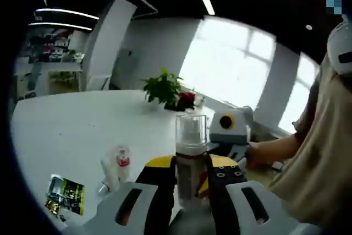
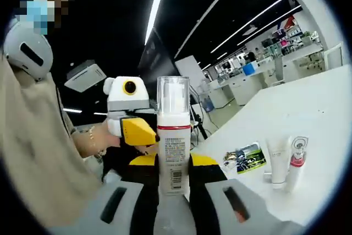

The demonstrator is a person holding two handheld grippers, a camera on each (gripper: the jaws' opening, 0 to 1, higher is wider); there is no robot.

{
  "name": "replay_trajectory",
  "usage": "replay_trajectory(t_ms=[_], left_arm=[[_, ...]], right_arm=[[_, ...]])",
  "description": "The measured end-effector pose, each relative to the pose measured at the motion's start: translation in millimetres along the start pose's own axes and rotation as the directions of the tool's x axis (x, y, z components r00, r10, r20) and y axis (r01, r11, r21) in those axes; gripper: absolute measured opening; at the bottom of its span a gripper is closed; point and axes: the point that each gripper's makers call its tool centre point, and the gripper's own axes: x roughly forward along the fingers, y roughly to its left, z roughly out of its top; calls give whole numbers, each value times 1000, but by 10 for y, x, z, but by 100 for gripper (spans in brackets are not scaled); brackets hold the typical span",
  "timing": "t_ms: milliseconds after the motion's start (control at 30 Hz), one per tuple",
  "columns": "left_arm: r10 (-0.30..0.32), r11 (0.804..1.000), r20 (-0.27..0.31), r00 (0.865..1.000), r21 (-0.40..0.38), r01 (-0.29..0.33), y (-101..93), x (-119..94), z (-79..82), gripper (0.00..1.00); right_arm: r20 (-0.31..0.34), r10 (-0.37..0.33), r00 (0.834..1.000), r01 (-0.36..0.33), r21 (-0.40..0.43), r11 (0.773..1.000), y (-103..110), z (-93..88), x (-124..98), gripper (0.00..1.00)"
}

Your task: Arrange the skincare products in the storage area until every visible bottle or jar stands upright without overlapping.

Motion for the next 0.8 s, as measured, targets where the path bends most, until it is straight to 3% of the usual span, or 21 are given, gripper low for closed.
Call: replay_trajectory(t_ms=[133,300,367,400,500,800], left_arm=[[-31,996,-67,997,83,37,-50,-30,-22,19],[-17,984,-150,989,171,43,-68,37,-105,23],[-27,974,-191,981,217,69,-109,56,-148,19],[-5,968,-195,981,245,53,-83,70,-150,19],[28,970,-238,971,241,31,-37,90,-195,19],[94,964,-261,961,265,-22,147,161,-286,19]], right_arm=[[-66,71,995,-77,-84,994,86,-53,45,19],[-109,104,989,-121,-159,980,137,-77,100,19],[-137,95,986,-119,-185,975,102,-116,102,19],[-144,97,985,-125,-197,972,91,-123,92,19],[-174,83,981,-124,-238,963,37,-159,78,19],[-249,4,968,-95,-357,929,-167,-266,94,20]])
